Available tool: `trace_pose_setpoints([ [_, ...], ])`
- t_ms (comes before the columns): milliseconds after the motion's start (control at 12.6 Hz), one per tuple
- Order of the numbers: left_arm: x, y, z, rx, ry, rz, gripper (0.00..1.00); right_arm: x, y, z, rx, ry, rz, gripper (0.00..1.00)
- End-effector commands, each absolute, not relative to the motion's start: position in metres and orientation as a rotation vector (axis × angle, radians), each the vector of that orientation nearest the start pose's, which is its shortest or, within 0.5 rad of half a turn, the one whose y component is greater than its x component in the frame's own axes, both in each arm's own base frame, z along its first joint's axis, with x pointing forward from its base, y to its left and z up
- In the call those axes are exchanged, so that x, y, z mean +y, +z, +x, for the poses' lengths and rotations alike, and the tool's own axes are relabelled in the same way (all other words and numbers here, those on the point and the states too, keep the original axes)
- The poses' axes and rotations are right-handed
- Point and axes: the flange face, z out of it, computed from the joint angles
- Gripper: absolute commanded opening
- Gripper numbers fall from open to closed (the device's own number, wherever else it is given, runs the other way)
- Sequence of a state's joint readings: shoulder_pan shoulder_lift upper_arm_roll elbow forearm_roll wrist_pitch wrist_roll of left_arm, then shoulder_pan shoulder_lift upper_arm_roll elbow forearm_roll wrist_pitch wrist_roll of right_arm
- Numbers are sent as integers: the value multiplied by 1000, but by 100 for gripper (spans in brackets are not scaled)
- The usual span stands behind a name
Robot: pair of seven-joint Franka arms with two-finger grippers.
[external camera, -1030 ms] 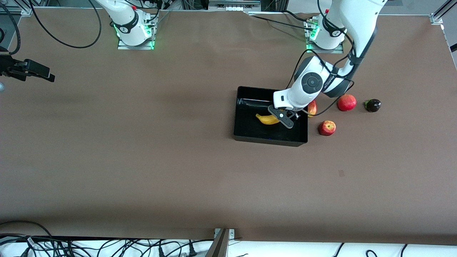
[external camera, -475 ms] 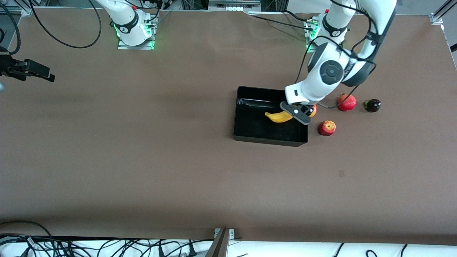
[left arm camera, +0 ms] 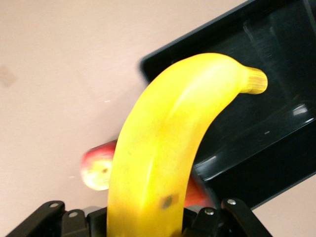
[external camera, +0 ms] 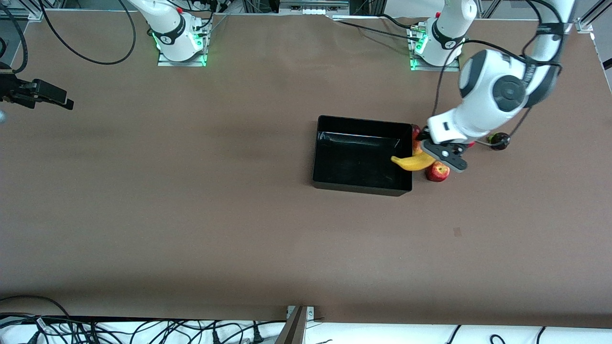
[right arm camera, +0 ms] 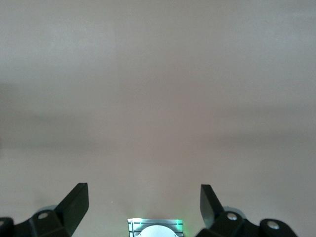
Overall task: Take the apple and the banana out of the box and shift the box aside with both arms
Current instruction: 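Lift the banana out and set it on the table beside the apple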
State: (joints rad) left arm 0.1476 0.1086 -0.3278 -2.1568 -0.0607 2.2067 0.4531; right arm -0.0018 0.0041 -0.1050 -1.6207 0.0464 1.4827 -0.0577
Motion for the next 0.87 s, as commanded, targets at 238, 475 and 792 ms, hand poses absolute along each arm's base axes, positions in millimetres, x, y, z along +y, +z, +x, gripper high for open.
trace_pose_setpoints([
  [238, 33, 293, 595, 1302, 50, -3066, 0, -1, 593, 546, -75, 222, -3063, 100],
  [475, 83, 252, 612, 1464, 75, -2908, 0, 81, 575, 548, -292, 287, -3061, 100],
  [792, 106, 201, 613, 1572, 95, -2782, 0, 183, 540, 538, -441, 412, -2992, 100],
])
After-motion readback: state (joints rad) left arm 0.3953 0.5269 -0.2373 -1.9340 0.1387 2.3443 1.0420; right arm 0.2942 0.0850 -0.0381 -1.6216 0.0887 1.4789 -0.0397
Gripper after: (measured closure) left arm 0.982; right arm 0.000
